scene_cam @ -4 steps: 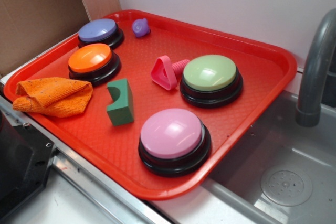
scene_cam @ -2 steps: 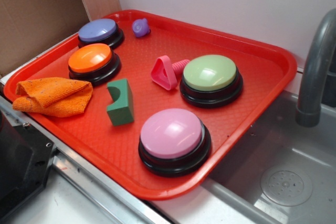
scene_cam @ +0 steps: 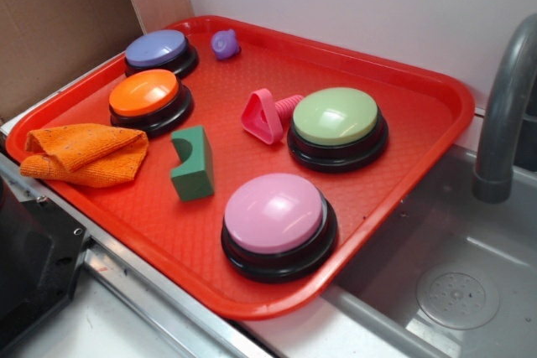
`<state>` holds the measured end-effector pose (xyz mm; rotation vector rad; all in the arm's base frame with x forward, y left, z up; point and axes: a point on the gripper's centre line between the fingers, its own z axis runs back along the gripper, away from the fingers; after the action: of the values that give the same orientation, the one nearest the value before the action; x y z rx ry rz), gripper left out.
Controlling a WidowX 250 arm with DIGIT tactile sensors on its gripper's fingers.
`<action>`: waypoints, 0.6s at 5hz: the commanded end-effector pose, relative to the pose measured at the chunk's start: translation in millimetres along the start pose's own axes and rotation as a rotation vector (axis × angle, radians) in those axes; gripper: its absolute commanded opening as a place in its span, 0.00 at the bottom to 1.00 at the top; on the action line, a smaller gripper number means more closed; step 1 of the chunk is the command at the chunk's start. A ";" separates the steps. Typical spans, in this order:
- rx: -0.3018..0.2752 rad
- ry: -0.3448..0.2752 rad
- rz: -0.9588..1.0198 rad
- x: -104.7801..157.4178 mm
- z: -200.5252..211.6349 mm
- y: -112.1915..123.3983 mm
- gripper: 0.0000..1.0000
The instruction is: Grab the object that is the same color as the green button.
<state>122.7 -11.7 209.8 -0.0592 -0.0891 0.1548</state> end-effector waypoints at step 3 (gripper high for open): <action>0.041 -0.084 0.453 40.7 -105.5 -11.8 1.00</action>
<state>170.2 -23.1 105.6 -0.0269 -0.1303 0.6176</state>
